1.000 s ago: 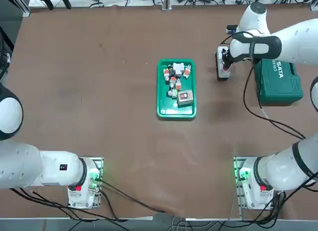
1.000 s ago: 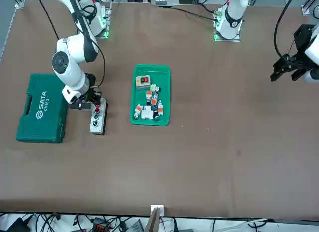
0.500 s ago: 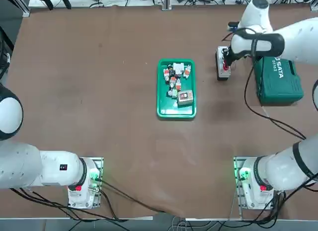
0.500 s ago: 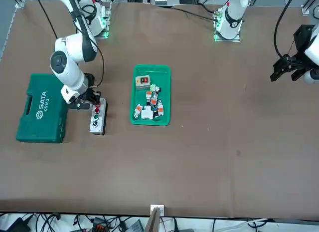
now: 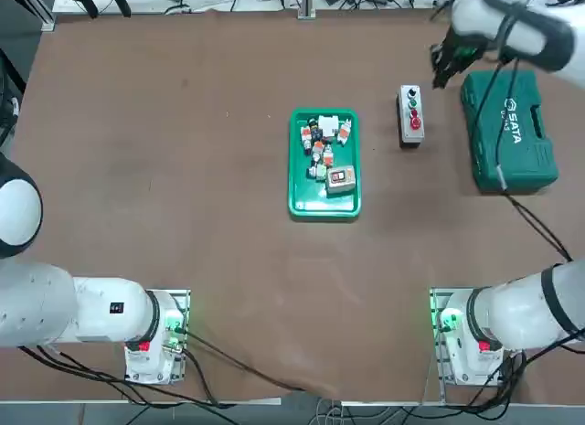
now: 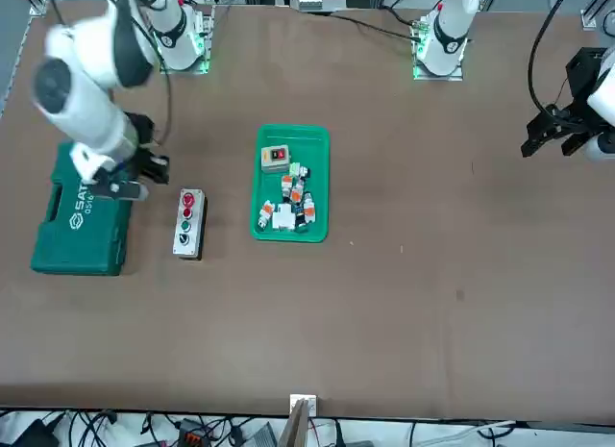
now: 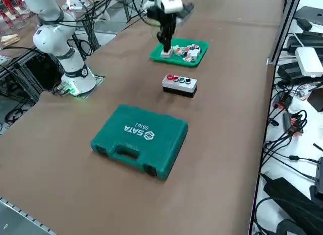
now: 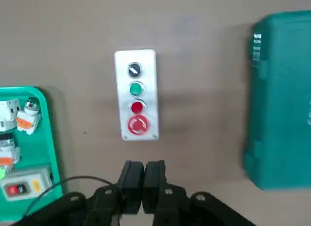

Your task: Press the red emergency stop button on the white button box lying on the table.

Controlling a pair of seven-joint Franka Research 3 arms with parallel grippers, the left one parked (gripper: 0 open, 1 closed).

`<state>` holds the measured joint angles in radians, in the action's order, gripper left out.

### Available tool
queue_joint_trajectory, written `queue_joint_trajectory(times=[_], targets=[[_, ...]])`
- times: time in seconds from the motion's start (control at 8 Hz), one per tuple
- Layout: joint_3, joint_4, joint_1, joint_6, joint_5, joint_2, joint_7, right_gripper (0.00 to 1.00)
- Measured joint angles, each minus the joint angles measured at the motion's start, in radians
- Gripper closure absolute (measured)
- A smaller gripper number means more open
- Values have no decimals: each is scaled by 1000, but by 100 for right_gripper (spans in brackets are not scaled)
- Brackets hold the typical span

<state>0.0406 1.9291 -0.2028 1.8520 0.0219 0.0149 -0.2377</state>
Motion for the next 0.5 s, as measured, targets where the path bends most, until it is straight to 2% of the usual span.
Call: queue_joint_trajectory(times=[0.25, 0.5], targets=[[7, -133, 69, -188, 0, -8, 22, 60], [12, -166, 91, -237, -8, -4, 27, 22]])
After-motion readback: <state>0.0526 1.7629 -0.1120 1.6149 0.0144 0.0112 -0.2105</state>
